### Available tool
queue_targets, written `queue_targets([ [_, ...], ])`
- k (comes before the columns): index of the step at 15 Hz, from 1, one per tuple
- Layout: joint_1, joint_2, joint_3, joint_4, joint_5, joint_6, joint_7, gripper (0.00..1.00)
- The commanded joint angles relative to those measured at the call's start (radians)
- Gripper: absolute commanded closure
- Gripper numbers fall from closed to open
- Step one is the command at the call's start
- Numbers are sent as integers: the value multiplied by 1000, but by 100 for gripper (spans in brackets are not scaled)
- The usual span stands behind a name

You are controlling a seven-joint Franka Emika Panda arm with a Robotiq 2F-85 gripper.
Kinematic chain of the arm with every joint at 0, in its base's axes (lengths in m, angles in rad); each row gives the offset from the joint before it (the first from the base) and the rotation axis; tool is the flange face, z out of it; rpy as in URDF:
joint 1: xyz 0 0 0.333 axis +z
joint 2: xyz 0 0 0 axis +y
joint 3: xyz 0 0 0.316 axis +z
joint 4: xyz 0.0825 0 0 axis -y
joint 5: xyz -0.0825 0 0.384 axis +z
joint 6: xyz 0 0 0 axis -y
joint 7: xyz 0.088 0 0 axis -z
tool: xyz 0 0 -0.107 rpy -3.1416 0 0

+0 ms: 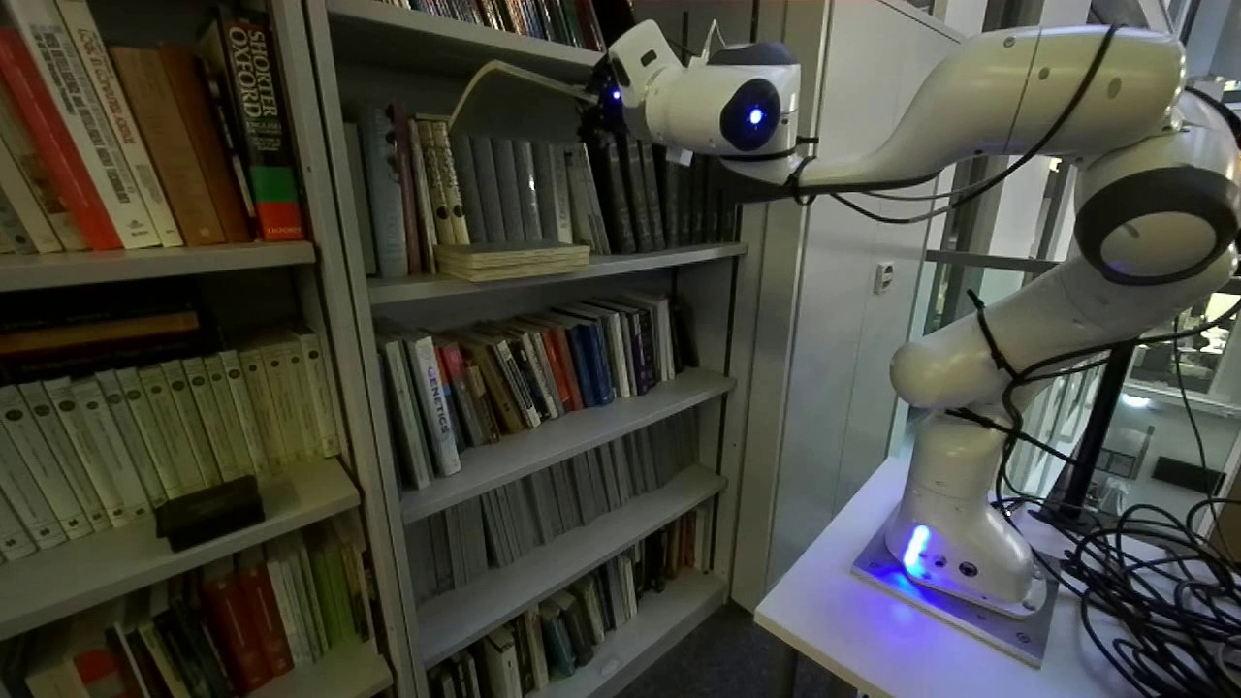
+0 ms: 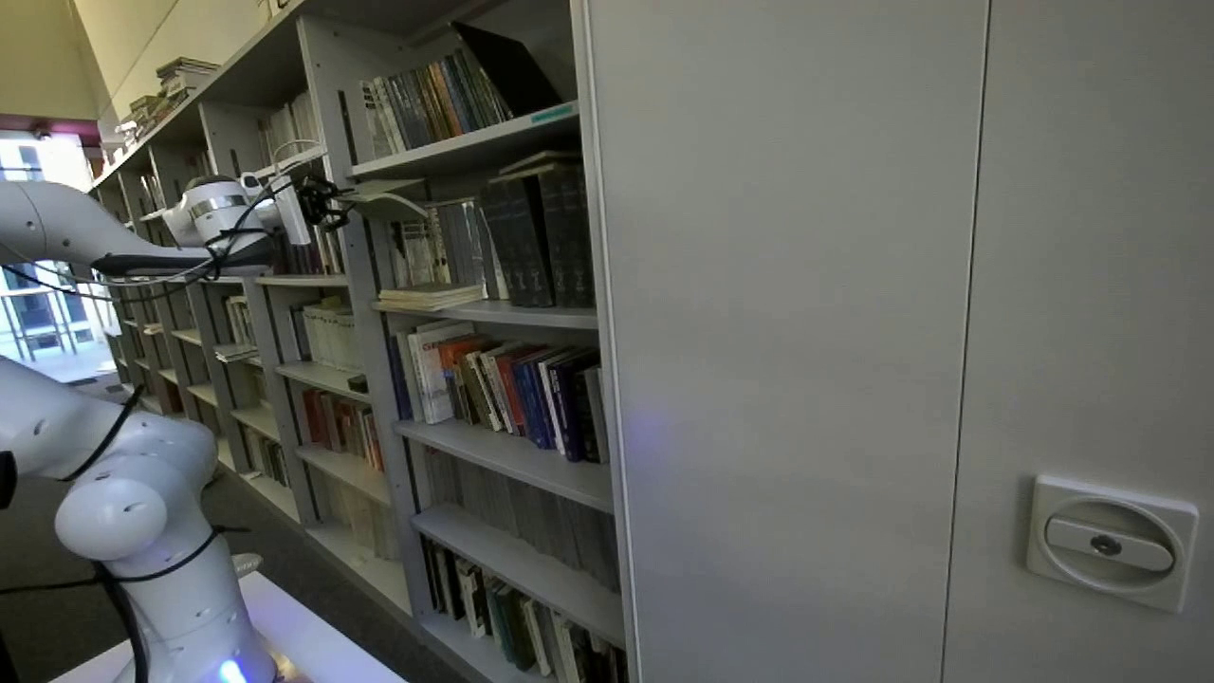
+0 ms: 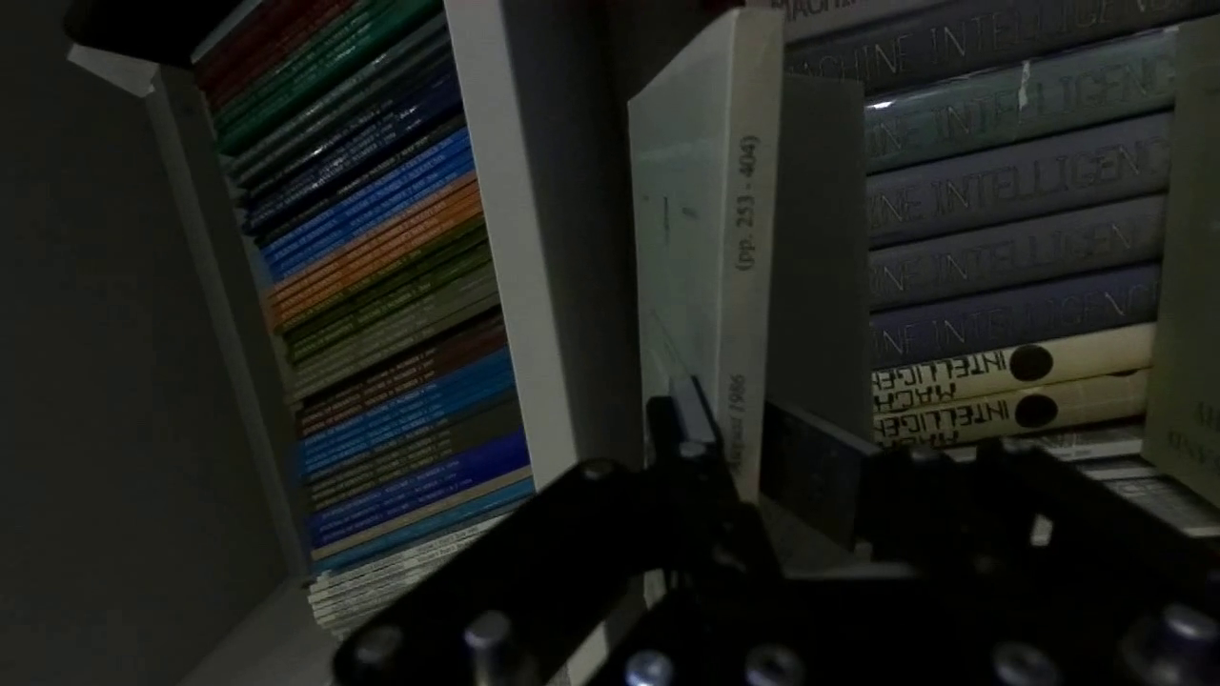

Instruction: Pick up the book and place it on the other books on the shelf

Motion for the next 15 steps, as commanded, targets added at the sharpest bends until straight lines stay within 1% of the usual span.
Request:
queue_targets([
  [1,-44,-23,4,25,-56,22,54,96],
  [7,-63,-28,23,30,-78,14,59,96],
  [10,-59,-13,32,22,-73,17,56,96],
  [15,-67,27,78,-25,-56,16,21,96],
])
